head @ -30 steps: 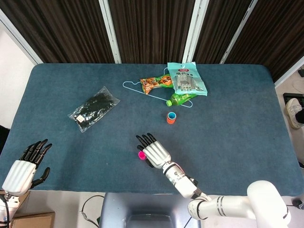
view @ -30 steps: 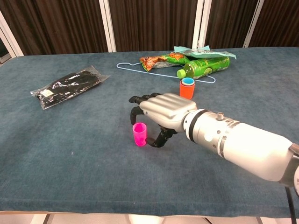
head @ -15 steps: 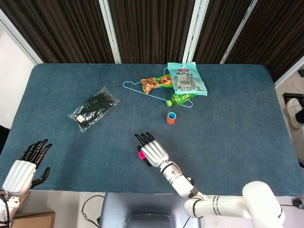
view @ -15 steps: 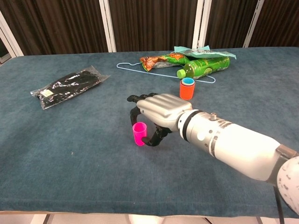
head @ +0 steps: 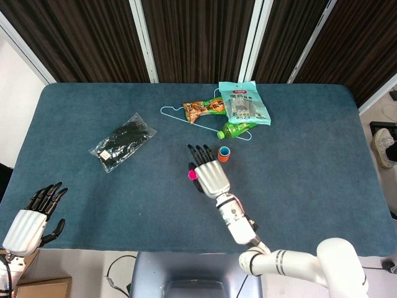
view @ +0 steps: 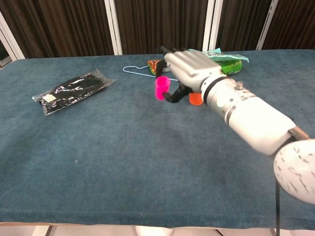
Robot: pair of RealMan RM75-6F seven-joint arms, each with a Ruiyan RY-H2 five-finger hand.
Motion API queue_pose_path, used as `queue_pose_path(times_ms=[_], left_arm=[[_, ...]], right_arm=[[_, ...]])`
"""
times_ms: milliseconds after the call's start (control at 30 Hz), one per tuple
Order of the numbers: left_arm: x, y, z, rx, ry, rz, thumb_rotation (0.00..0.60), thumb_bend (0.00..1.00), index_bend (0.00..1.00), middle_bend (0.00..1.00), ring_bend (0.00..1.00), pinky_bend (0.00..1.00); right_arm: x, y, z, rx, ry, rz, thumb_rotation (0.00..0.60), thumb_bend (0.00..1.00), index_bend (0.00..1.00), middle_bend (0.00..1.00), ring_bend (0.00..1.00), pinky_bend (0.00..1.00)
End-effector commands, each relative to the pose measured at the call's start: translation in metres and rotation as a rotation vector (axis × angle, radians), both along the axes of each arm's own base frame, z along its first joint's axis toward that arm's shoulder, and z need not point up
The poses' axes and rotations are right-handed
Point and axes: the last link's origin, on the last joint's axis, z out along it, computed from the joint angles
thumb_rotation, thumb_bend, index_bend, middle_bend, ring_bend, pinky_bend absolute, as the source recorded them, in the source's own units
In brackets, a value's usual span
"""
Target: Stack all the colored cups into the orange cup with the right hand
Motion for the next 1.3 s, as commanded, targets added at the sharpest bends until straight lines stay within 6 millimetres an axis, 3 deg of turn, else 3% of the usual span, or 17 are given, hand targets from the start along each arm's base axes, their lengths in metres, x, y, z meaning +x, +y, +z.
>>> queue_pose_path(times_ms=[33,267,700,1300], left_arm=[[0.000,0.000,-0.001,-0.001,0.000,-0.001,0.600,0.46,0.00,0.00,0.03,0.12],[0.000,0.003,-0.006,-0.025,0.010,0.007,0.600,0.46,0.00,0.00,0.03,0.13],[0.001,0.003,-0.009,-0.031,0.017,0.006,0.600,0.46,0.00,0.00,0.03,0.13],[0.000,0.003,-0.007,-0.023,0.013,0.010,0.600,0.46,0.00,0.00,0.03,0.13]], right_arm=[[-0.018,-0.044,0.026,-0.148,-0.013,-0.118,0.600,0.49,0.62,0.03,0.00,0.01],[-0.042,-0.064,0.036,-0.160,-0.003,-0.220,0.600,0.49,0.62,0.04,0.00,0.01],[-0.061,-0.063,0.032,-0.132,0.069,-0.259,0.600,0.49,0.62,0.04,0.00,0.00],[-0.059,-0.062,0.017,-0.093,0.079,-0.264,0.600,0.49,0.60,0.04,0.00,0.00]])
